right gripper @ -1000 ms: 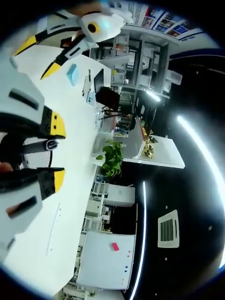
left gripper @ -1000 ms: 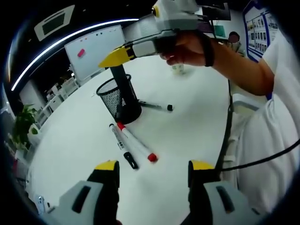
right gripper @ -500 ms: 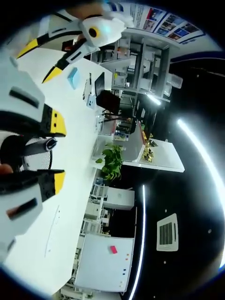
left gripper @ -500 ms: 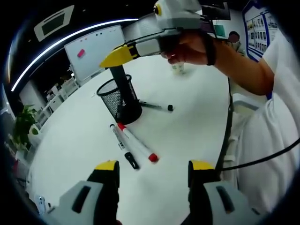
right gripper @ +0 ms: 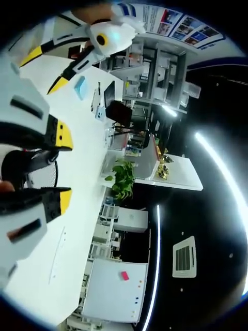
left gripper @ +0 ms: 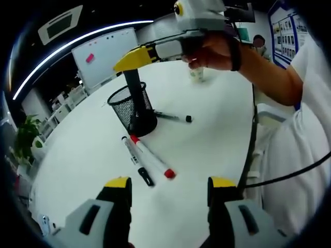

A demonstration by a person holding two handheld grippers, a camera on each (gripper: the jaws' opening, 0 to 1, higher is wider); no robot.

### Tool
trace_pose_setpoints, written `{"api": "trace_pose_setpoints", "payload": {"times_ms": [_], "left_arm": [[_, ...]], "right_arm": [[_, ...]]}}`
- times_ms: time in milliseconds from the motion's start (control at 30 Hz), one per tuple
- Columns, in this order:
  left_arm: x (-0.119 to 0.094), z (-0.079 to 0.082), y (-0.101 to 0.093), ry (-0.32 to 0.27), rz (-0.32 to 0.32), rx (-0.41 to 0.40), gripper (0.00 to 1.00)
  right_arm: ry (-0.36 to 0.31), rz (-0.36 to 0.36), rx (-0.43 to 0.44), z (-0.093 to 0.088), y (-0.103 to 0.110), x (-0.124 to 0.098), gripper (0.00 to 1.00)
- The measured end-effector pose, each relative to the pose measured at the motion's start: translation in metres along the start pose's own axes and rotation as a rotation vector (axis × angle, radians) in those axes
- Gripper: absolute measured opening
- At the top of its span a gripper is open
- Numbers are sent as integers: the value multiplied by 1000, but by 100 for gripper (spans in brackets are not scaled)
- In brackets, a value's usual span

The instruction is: Place the scattered laser pointers and whiteboard markers into the pen holder and stack the scattered paper cups together

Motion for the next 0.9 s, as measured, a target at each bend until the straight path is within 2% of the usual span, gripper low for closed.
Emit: {"api": "trace_pose_setpoints", "payload": {"times_ms": [467,900], "left_arm": [[0,-1,0,2,0,-2,60],[0,0,1,-4,2,-4,60]], "right_arm": [[3,-17,3,1,-8,-4,28],[29,-34,12,-7,-12,-9,28]]}}
Point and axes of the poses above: the point that each gripper's makers call its tool centre point, and the gripper's own axes: x roughly forward along the fingers, y roughly to its left, z roughly out of its top, the point moved 7 cm from there along -x, roughly backward along the fingers, and after that the axes turned 4 degrees about -z, right-handed, at the moved point
